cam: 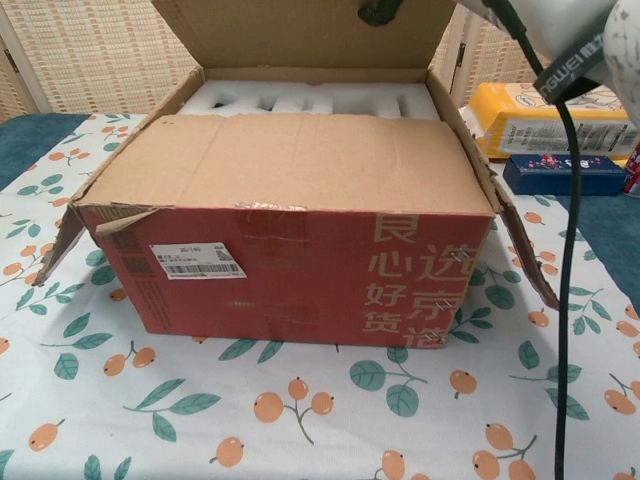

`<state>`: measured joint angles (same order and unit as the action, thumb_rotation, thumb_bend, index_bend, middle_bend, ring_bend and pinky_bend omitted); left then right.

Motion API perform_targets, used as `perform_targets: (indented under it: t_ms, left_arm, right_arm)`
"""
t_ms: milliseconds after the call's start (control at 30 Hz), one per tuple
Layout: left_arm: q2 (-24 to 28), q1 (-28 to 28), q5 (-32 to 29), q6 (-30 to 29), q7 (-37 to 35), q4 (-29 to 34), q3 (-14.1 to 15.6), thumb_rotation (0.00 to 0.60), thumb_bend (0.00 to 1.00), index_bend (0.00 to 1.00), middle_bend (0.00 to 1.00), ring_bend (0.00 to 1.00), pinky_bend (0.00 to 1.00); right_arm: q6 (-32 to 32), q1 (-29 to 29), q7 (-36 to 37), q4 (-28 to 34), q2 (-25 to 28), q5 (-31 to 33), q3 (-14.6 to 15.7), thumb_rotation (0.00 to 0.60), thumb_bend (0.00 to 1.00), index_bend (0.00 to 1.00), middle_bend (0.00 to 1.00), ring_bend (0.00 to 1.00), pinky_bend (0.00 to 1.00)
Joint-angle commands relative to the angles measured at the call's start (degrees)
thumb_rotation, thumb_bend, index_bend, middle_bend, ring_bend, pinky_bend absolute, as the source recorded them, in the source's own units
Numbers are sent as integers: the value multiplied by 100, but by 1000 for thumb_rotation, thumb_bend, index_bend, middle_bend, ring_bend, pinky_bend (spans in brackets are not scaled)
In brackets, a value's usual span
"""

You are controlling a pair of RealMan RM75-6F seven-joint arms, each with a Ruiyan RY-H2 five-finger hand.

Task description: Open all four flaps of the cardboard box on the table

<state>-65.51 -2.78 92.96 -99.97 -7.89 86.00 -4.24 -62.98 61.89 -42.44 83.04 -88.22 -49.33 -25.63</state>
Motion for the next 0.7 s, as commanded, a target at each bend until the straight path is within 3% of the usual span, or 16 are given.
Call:
perform_targets:
  t_ms: [33,267,700]
  left_arm:
    - [63,36,-105,-26,-245,25,-52,600,345,0,0,0,0]
    - [33,52,-159,-165,-480,-207,-185,600,345,0,0,0,0]
    - [39,-44,-637,237,-642,-317,-376,600,346,0,0,0,0]
  right_arm:
    - [16,111,18,-113,4,91,-90,600,444,0,0,0,0]
    - [307,401,398,-972,-202,318,-300,600,444,0,0,0,0]
    - [1655,1330,1402,-3923,-1040,456,-487,600,444,0,0,0,0]
